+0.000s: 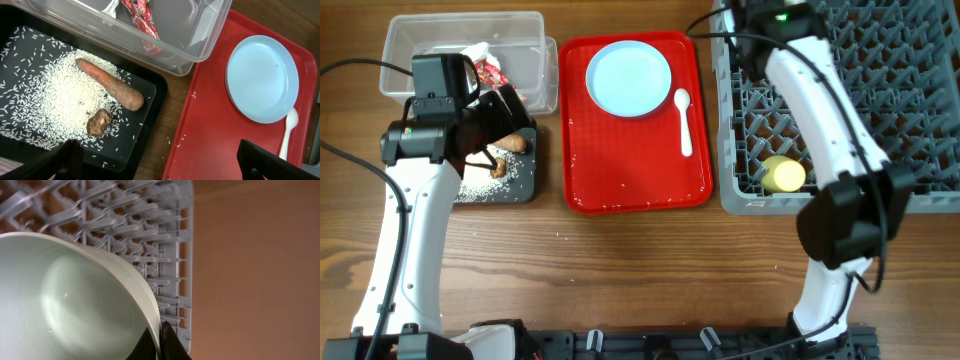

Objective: Sort waste into correct bins and load items into the dishwasher rack
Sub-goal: 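Lift the green bowl with the right gripper and set it in the rack, then move the right gripper back to the white plate's rim on the red tray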

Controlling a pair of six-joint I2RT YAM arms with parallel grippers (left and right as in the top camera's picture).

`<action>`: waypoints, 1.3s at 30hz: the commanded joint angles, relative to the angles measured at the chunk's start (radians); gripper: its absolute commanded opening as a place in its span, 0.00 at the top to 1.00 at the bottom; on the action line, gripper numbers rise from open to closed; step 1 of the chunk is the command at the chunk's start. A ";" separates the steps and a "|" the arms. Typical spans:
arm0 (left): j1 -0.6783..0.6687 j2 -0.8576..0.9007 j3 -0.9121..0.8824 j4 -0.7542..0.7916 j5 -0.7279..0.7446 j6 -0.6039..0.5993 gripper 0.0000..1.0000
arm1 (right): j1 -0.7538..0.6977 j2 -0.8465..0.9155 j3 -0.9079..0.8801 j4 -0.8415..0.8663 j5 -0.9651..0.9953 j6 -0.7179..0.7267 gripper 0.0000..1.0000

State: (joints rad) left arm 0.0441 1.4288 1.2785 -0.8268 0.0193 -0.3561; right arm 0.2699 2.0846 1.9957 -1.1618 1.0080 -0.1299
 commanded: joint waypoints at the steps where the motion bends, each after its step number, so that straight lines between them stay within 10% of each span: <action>1: 0.000 0.006 0.005 0.002 -0.013 0.009 0.00 | 0.002 0.053 -0.006 -0.001 0.007 -0.087 0.96; 24: 0.000 0.006 0.005 0.002 -0.013 0.009 0.00 | 0.107 0.186 -0.008 0.152 0.398 -0.262 0.96; 39: 0.000 0.006 0.005 0.002 -0.013 0.009 0.00 | 0.174 0.201 -0.008 -0.012 0.195 -0.154 0.96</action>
State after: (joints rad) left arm 0.0441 1.4288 1.2785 -0.8268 0.0193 -0.3561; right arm 0.4076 2.2665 1.9900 -1.1381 1.2785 -0.3519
